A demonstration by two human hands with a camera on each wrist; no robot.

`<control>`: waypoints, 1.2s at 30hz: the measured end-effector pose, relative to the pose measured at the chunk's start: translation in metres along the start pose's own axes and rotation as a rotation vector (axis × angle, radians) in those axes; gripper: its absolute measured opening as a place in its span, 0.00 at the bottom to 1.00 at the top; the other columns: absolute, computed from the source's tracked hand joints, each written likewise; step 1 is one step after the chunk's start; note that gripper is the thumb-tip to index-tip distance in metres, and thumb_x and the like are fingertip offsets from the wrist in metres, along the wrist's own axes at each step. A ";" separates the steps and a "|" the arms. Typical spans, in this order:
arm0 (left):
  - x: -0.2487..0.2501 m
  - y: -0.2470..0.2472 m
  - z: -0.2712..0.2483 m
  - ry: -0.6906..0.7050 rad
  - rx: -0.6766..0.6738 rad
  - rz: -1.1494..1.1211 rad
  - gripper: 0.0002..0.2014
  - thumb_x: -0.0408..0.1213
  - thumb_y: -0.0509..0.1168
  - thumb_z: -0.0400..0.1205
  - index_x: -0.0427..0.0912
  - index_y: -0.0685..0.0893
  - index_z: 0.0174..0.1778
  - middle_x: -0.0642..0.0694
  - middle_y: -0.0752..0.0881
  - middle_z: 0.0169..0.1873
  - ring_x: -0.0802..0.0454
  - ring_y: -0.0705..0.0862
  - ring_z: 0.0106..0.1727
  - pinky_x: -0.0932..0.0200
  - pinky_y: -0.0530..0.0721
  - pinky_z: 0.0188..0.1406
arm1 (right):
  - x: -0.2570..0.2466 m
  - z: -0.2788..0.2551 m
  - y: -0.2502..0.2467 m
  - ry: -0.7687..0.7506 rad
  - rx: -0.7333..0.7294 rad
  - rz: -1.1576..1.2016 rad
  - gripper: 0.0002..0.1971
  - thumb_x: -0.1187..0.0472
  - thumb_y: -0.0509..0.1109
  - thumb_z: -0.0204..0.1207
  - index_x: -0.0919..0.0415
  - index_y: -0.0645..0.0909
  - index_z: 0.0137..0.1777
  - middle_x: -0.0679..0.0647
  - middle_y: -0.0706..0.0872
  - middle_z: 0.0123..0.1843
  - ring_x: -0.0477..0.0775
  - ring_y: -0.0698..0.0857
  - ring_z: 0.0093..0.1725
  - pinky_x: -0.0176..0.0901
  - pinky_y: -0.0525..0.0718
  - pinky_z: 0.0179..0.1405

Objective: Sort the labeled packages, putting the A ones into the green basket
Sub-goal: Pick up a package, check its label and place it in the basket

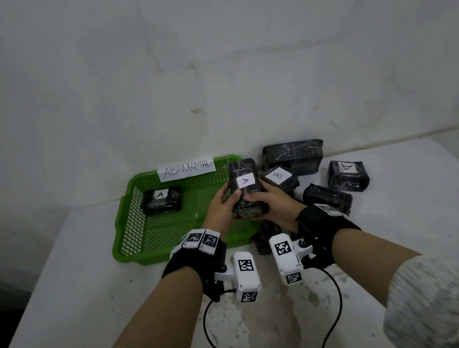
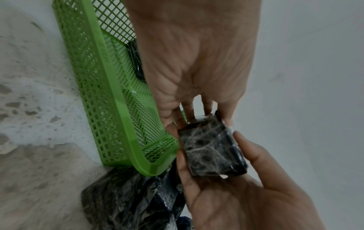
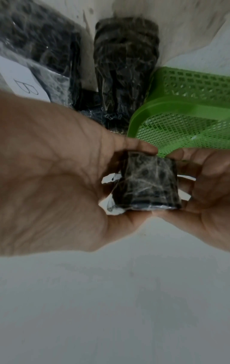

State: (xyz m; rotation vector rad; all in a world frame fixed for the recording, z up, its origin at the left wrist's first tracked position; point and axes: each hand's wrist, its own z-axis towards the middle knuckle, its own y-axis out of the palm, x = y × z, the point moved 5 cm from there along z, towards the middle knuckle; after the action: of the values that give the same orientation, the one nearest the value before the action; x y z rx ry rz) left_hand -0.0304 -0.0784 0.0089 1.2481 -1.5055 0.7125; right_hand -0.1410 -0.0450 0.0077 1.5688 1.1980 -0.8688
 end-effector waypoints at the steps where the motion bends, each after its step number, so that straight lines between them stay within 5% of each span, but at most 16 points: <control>1: -0.001 0.001 -0.001 -0.009 -0.010 -0.011 0.24 0.32 0.58 0.85 0.42 0.66 0.78 0.36 0.76 0.70 0.43 0.77 0.62 0.53 0.82 0.48 | -0.002 -0.001 -0.002 -0.012 0.010 -0.007 0.26 0.70 0.67 0.79 0.55 0.70 0.75 0.57 0.83 0.63 0.56 0.83 0.58 0.53 0.84 0.55; 5: -0.006 0.003 0.001 -0.016 -0.020 0.001 0.26 0.30 0.60 0.83 0.44 0.64 0.78 0.35 0.74 0.71 0.39 0.77 0.65 0.44 0.81 0.59 | -0.006 -0.003 -0.006 -0.068 0.033 -0.099 0.27 0.69 0.69 0.78 0.51 0.70 0.75 0.52 0.85 0.59 0.49 0.85 0.52 0.43 0.86 0.44; 8: -0.006 -0.001 0.007 0.040 0.023 0.089 0.27 0.28 0.63 0.81 0.54 0.66 0.74 0.36 0.72 0.69 0.35 0.75 0.68 0.37 0.81 0.60 | -0.002 -0.002 -0.008 -0.084 0.053 -0.135 0.29 0.59 0.70 0.79 0.43 0.65 0.77 0.49 0.83 0.63 0.50 0.83 0.59 0.48 0.85 0.53; 10: -0.003 -0.003 0.010 0.063 0.035 0.210 0.23 0.26 0.62 0.81 0.57 0.73 0.65 0.35 0.70 0.70 0.35 0.74 0.69 0.40 0.86 0.54 | -0.002 0.000 -0.013 -0.125 0.137 -0.099 0.27 0.56 0.65 0.82 0.48 0.64 0.80 0.52 0.80 0.66 0.51 0.81 0.63 0.47 0.81 0.62; 13: -0.001 0.001 0.008 -0.035 0.030 0.161 0.17 0.32 0.57 0.85 0.45 0.71 0.70 0.36 0.73 0.70 0.38 0.75 0.69 0.43 0.81 0.59 | -0.008 0.000 -0.022 -0.243 0.270 -0.097 0.16 0.65 0.61 0.84 0.63 0.75 0.71 0.57 0.80 0.60 0.52 0.79 0.58 0.41 0.80 0.59; 17: -0.002 0.006 0.003 -0.110 -0.069 0.018 0.25 0.51 0.55 0.85 0.35 0.74 0.70 0.33 0.82 0.62 0.37 0.83 0.61 0.40 0.84 0.57 | -0.012 0.001 -0.022 -0.228 0.267 -0.167 0.11 0.77 0.64 0.77 0.61 0.80 0.46 0.58 0.85 0.39 0.49 0.83 0.39 0.39 0.80 0.42; 20: -0.009 -0.001 0.008 -0.109 0.030 -0.007 0.31 0.50 0.66 0.80 0.35 0.68 0.73 0.33 0.80 0.64 0.36 0.83 0.61 0.36 0.81 0.61 | -0.016 -0.001 -0.015 -0.168 0.213 -0.073 0.10 0.75 0.63 0.79 0.59 0.70 0.47 0.55 0.88 0.30 0.49 0.87 0.27 0.37 0.84 0.31; 23: -0.013 -0.001 0.010 -0.127 0.053 0.041 0.27 0.44 0.62 0.83 0.37 0.62 0.74 0.35 0.78 0.63 0.38 0.81 0.62 0.39 0.79 0.65 | -0.019 -0.001 -0.014 -0.194 0.317 -0.027 0.09 0.70 0.66 0.79 0.61 0.68 0.50 0.58 0.80 0.27 0.48 0.80 0.18 0.36 0.77 0.20; 26: -0.011 0.006 0.009 -0.135 0.003 -0.026 0.23 0.43 0.58 0.85 0.34 0.64 0.73 0.34 0.79 0.64 0.38 0.81 0.62 0.40 0.79 0.64 | -0.015 0.005 -0.019 -0.256 0.454 -0.096 0.12 0.63 0.74 0.74 0.57 0.72 0.49 0.57 0.80 0.38 0.52 0.82 0.36 0.47 0.82 0.41; 29: -0.008 0.013 0.005 -0.161 -0.080 -0.068 0.18 0.41 0.53 0.87 0.33 0.74 0.67 0.34 0.83 0.58 0.41 0.84 0.53 0.48 0.81 0.56 | -0.006 0.014 -0.013 -0.199 0.380 -0.177 0.20 0.49 0.75 0.71 0.54 0.74 0.58 0.62 0.81 0.60 0.58 0.84 0.58 0.55 0.82 0.64; 31: -0.007 0.014 0.002 -0.169 -0.102 -0.033 0.18 0.41 0.52 0.87 0.33 0.76 0.65 0.35 0.84 0.55 0.42 0.85 0.51 0.51 0.82 0.54 | 0.003 0.021 -0.011 -0.132 0.326 -0.278 0.33 0.37 0.69 0.68 0.53 0.71 0.70 0.64 0.76 0.70 0.61 0.79 0.67 0.59 0.77 0.71; 33: -0.006 0.013 0.004 -0.149 -0.074 0.004 0.20 0.41 0.54 0.86 0.31 0.74 0.68 0.35 0.83 0.59 0.40 0.84 0.56 0.50 0.83 0.55 | 0.000 0.018 -0.007 -0.098 0.289 -0.338 0.33 0.42 0.64 0.77 0.57 0.64 0.78 0.63 0.76 0.72 0.62 0.76 0.72 0.58 0.73 0.74; 36: 0.002 0.015 0.004 -0.066 0.017 0.070 0.22 0.39 0.57 0.86 0.35 0.63 0.75 0.36 0.77 0.66 0.40 0.79 0.66 0.47 0.78 0.65 | -0.008 0.009 -0.005 -0.155 0.319 -0.450 0.21 0.55 0.57 0.86 0.65 0.66 0.75 0.65 0.80 0.68 0.63 0.78 0.69 0.46 0.74 0.67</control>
State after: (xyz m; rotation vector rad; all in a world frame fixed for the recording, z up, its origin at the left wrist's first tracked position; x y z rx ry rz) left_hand -0.0453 -0.0785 0.0120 1.2475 -1.6063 0.7374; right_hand -0.1479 -0.0561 0.0113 1.4607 1.3727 -1.5082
